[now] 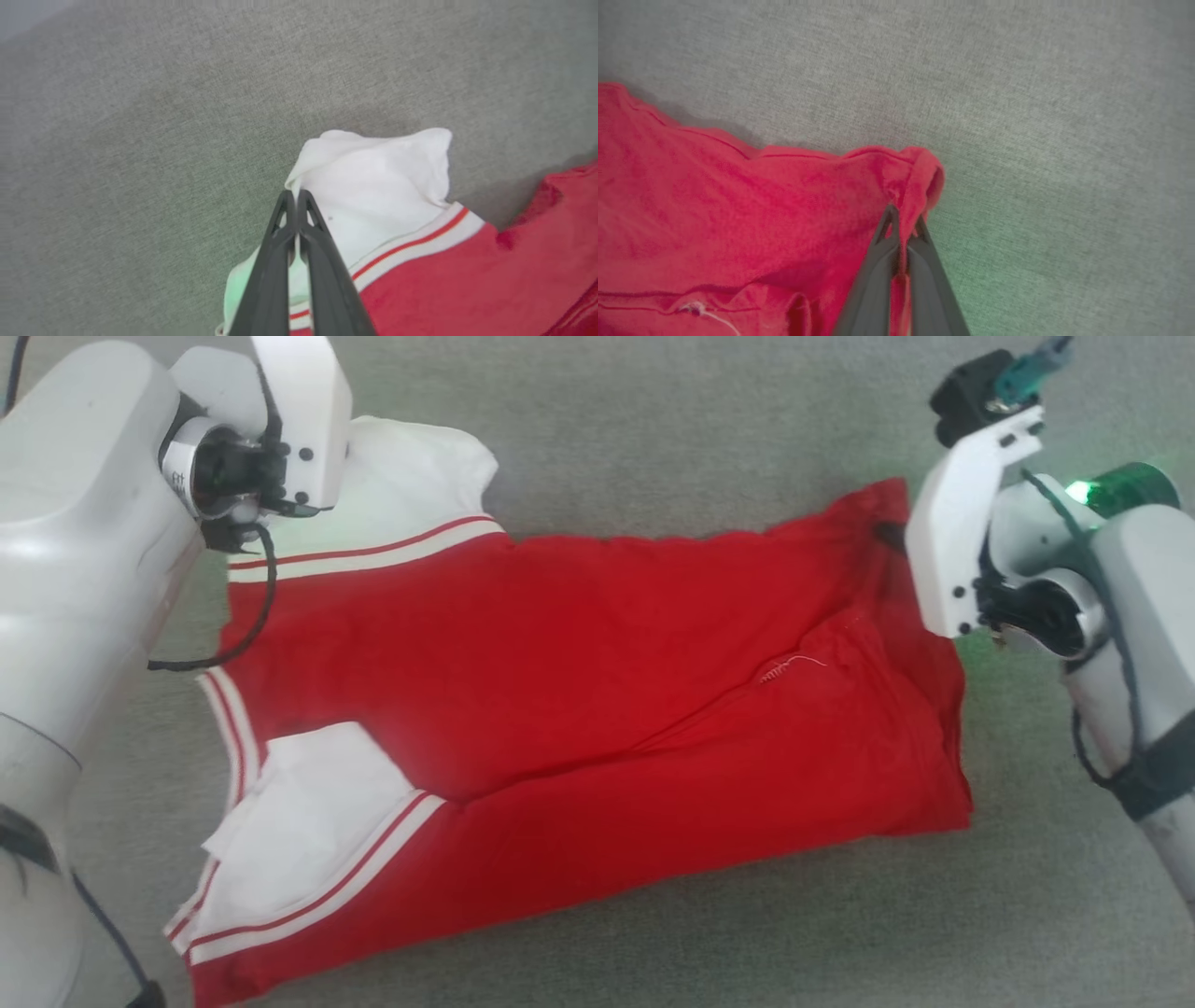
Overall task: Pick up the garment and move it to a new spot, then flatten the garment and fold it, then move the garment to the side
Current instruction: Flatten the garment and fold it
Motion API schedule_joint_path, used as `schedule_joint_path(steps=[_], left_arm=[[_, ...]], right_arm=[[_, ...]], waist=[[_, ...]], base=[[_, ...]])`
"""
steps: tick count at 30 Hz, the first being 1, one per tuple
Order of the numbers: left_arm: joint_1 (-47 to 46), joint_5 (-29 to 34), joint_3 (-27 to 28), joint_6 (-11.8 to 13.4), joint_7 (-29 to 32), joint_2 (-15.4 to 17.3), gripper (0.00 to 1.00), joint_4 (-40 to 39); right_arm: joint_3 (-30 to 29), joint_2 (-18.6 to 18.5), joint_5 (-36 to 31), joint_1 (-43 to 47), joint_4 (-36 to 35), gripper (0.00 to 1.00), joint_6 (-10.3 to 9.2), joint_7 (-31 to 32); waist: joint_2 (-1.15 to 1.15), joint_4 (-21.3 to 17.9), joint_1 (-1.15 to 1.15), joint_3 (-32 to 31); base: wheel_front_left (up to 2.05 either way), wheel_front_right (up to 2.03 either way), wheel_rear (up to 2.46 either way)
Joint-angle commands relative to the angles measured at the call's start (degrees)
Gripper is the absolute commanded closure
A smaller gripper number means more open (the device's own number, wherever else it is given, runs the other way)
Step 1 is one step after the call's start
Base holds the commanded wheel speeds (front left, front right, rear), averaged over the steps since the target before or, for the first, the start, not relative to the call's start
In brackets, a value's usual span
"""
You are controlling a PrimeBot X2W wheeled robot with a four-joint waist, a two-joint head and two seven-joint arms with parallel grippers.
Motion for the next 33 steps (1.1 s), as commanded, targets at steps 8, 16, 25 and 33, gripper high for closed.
schedule_joint_path(steps=[8,16,25,33], left_arm=[[0.14,-0.07,-0.83,0.94,3.58,0.68,1.0,-2.94],[4.85,-0.74,-2.29,5.69,7.78,3.51,1.0,-14.45],[13.11,-2.28,-3.51,15.22,11.94,11.62,1.0,-36.57],[21.18,-3.8,-4.67,22.58,12.74,17.02,1.0,-49.4]], right_arm=[[-2.48,-5.31,1.67,5.57,-6.09,1.0,0.0,-0.7],[-9.36,-8.5,0.94,13.55,-14.6,1.0,0.0,1.52],[-18.49,-7.09,-1.57,25.32,-25.15,1.0,0.0,7.03],[-23.67,-3.68,-3.32,34.44,-30.69,1.0,0.0,12.44]], waist=[[0.0,4.47,0.0,-4.81],[0.0,7.42,0.0,-8.35],[0.0,9.12,0.0,-10.24],[0.0,9.28,0.0,-10.56]], base=[[0.0,0.0,0.0],[0.0,0.0,0.0],[0.0,0.0,0.0],[0.0,0.0,0.0]])
